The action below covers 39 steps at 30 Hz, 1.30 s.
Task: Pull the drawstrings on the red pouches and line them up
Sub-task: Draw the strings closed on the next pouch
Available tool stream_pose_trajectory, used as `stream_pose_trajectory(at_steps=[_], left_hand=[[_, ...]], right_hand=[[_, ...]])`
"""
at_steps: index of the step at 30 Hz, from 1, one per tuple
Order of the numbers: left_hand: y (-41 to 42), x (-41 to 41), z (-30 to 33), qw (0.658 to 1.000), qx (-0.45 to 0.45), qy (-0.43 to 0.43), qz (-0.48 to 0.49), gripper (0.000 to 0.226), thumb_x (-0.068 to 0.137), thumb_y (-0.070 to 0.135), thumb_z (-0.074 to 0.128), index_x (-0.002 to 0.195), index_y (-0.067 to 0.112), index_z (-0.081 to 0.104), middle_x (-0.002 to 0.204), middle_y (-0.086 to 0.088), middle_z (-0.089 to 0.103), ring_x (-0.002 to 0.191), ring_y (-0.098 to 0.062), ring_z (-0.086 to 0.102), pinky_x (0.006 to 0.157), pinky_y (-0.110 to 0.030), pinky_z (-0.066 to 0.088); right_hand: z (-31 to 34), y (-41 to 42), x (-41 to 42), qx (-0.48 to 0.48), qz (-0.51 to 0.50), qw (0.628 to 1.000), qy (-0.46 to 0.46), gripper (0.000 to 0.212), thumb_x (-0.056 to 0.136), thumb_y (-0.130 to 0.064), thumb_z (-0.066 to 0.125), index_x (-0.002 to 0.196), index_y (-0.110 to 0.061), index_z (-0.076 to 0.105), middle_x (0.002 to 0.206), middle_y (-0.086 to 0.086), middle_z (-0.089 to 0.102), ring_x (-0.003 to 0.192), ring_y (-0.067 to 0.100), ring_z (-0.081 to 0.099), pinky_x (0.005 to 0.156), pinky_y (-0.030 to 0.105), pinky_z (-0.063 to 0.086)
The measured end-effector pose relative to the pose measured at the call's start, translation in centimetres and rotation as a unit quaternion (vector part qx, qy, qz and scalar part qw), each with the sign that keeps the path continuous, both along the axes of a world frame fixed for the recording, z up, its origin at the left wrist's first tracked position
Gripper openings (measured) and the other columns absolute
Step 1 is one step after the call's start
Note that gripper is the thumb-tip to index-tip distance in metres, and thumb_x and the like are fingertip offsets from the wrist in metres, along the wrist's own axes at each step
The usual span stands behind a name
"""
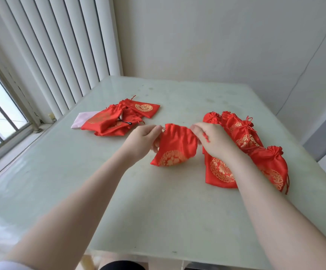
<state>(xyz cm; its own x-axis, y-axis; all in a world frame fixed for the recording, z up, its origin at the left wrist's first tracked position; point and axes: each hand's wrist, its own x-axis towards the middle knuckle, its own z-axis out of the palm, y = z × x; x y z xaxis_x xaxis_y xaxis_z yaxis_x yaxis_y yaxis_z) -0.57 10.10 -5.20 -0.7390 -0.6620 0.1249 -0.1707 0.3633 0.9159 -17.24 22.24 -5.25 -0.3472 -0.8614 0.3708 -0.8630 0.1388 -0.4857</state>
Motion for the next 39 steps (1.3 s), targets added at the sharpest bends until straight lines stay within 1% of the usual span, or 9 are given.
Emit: stream_pose_trajectory(at_steps=[4, 7, 10, 13, 19, 24, 28, 34, 39], left_hand=[[0.2, 0.3, -0.5, 0.996, 0.075, 0.044, 0.024, 0.039, 0.097, 0.024, 0.044, 0.061, 0.009, 0.043, 0.055, 0.000, 0.040, 0.047, -0.010, 0.041, 0.056, -0.021, 0.041], [0.8, 0.0, 0.0, 0.957, 0.248, 0.142, 0.050, 0.039, 0.094, 0.021, 0.049, 0.056, 0.016, 0.041, 0.050, 0.005, 0.039, 0.045, -0.010, 0.040, 0.050, -0.020, 0.033], [1.3, -0.2, 0.6, 0.875, 0.410, 0.255, 0.014, 0.045, 0.090, 0.022, 0.049, 0.046, 0.015, 0.046, 0.052, 0.005, 0.046, 0.045, -0.008, 0.044, 0.043, -0.018, 0.031], [1.4, -0.3, 1.2, 0.803, 0.497, 0.327, -0.027, 0.046, 0.088, 0.027, 0.050, 0.044, 0.015, 0.055, 0.070, 0.007, 0.059, 0.047, -0.005, 0.046, 0.045, -0.016, 0.031], [0.6, -0.4, 1.7, 0.730, 0.560, 0.389, -0.041, 0.040, 0.096, 0.025, 0.039, 0.060, 0.015, 0.052, 0.074, 0.003, 0.064, 0.050, -0.007, 0.049, 0.046, -0.015, 0.037], [-1.3, 1.1, 0.9, 0.713, 0.564, 0.414, 0.048, 0.042, 0.098, 0.026, 0.033, 0.057, 0.017, 0.040, 0.051, 0.005, 0.037, 0.042, -0.009, 0.037, 0.049, -0.014, 0.032], [-1.6, 1.9, -0.5, 0.765, 0.514, 0.378, 0.089, 0.034, 0.098, 0.027, 0.034, 0.067, 0.017, 0.044, 0.051, 0.006, 0.035, 0.044, -0.009, 0.040, 0.046, -0.016, 0.036], [0.0, 0.3, -0.8, 0.783, 0.518, 0.339, 0.056, 0.034, 0.098, 0.026, 0.034, 0.066, 0.017, 0.043, 0.052, 0.006, 0.034, 0.044, -0.009, 0.038, 0.047, -0.017, 0.033], [0.5, 0.7, -0.7, 0.794, 0.530, 0.298, 0.011, 0.038, 0.095, 0.024, 0.036, 0.058, 0.018, 0.040, 0.049, 0.007, 0.024, 0.038, -0.008, 0.024, 0.042, -0.018, 0.022]], right_hand=[[-1.1, 0.8, 0.9, -0.074, -0.026, 0.953, -0.292, 0.032, 0.097, -0.014, 0.046, 0.066, -0.013, 0.052, 0.051, 0.002, 0.039, 0.044, 0.010, 0.034, 0.045, 0.025, 0.031], [-0.8, 0.9, 1.5, -0.194, -0.018, 0.779, -0.596, 0.018, 0.093, -0.006, 0.050, 0.078, -0.011, 0.059, 0.052, -0.003, 0.050, 0.046, 0.006, 0.044, 0.041, 0.015, 0.035], [0.0, 0.6, 2.2, -0.277, 0.032, 0.616, -0.736, 0.017, 0.092, -0.001, 0.046, 0.085, -0.008, 0.060, 0.061, -0.001, 0.064, 0.056, 0.005, 0.060, 0.054, 0.013, 0.050], [0.5, 0.1, 3.1, -0.312, 0.053, 0.555, -0.769, 0.017, 0.093, -0.005, 0.046, 0.089, -0.012, 0.061, 0.068, -0.003, 0.067, 0.062, 0.005, 0.064, 0.060, 0.014, 0.052], [1.2, -1.1, 3.0, -0.288, -0.026, 0.630, -0.721, 0.019, 0.097, -0.023, 0.044, 0.085, -0.022, 0.059, 0.082, -0.009, 0.065, 0.086, 0.008, 0.059, 0.080, 0.024, 0.045], [1.8, 0.3, 1.7, -0.360, -0.052, 0.556, -0.747, 0.026, 0.099, -0.010, 0.035, 0.077, -0.015, 0.049, 0.039, -0.008, 0.029, 0.031, 0.005, 0.029, 0.037, 0.016, 0.036], [0.7, 1.6, 0.8, -0.289, -0.111, 0.690, -0.654, 0.028, 0.099, -0.008, 0.031, 0.079, -0.018, 0.048, 0.038, -0.011, 0.025, 0.031, 0.003, 0.017, 0.033, 0.013, 0.014], [-1.0, -0.4, 4.5, -0.148, -0.082, 0.871, -0.461, 0.018, 0.097, -0.017, 0.043, 0.089, -0.023, 0.058, 0.077, -0.010, 0.052, 0.064, 0.001, 0.045, 0.055, 0.014, 0.033], [-1.0, -2.1, 5.8, -0.102, -0.023, 0.902, -0.419, 0.023, 0.098, -0.017, 0.041, 0.116, -0.014, 0.055, 0.108, -0.008, 0.057, 0.098, -0.002, 0.051, 0.080, 0.002, 0.038]])
